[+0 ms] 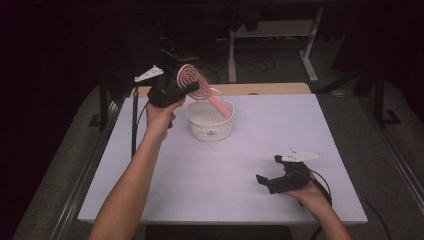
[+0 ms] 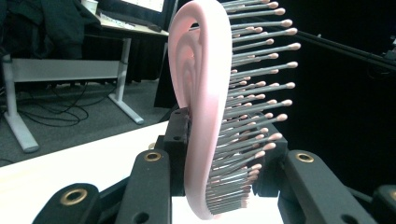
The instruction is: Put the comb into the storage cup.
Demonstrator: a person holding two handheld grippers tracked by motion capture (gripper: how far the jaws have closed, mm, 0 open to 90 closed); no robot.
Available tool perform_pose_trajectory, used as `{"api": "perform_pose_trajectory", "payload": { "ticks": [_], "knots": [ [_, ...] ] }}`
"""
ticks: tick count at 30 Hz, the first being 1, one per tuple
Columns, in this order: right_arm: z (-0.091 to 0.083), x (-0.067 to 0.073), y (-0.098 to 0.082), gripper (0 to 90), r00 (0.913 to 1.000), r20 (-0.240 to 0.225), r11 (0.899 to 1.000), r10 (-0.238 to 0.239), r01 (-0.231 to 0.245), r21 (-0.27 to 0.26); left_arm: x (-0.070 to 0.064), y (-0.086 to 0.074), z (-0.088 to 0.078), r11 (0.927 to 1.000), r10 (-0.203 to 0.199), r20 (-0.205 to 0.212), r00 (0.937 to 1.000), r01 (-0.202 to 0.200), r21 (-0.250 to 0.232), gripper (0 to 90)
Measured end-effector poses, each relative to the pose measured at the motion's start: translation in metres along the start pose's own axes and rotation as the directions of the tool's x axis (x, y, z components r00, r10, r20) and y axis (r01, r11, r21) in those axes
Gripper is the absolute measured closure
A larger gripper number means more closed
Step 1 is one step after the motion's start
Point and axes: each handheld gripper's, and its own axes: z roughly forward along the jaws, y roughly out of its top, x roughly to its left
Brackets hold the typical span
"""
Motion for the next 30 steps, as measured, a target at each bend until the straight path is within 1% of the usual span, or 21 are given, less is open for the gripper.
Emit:
{"api": "perform_pose_trajectory", "payload": {
  "ticks": [3, 6, 12, 21, 24, 30],
  "knots": [
    [0.0, 0.0, 0.0, 0.0, 1.0, -0.001, 1.0, 0.0, 0.0, 0.002, 0.001, -0.003, 0.004, 0.9999, 0.01, -0.01, 0.9999, -0.01, 0.013, 65.4],
    [0.0, 0.0, 0.0, 0.0, 1.0, 0.0, 1.0, -0.001, 0.001, 0.0, 0.002, -0.007, 0.007, 0.9997, 0.013, -0.02, 0.9997, -0.012, 0.022, 65.4],
    [0.0, 0.0, 0.0, 0.0, 1.0, -0.001, 1.0, 0.001, -0.001, 0.001, 0.009, -0.02, 0.013, 0.9993, -0.014, -0.035, 0.9993, 0.015, 0.036, 65.4],
    [0.0, 0.0, 0.0, 0.0, 1.0, -0.001, 1.0, 0.001, -0.001, 0.003, 0.016, -0.04, 0.02, 0.9968, -0.048, -0.045, 0.9979, 0.05, 0.061, 65.3],
    [0.0, 0.0, 0.0, 0.0, 1.0, -0.001, 1.0, 0.0, 0.0, 0.004, 0.018, -0.045, 0.021, 0.9959, -0.065, -0.047, 0.9968, 0.068, 0.06, 65.4],
    [0.001, 0.001, 0.0, 0.0, 1.0, -0.002, 1.0, -0.002, 0.002, 0.007, 0.02, -0.049, 0.022, 0.9951, -0.08, -0.044, 0.9958, 0.082, 0.055, 65.4]
  ]
}}
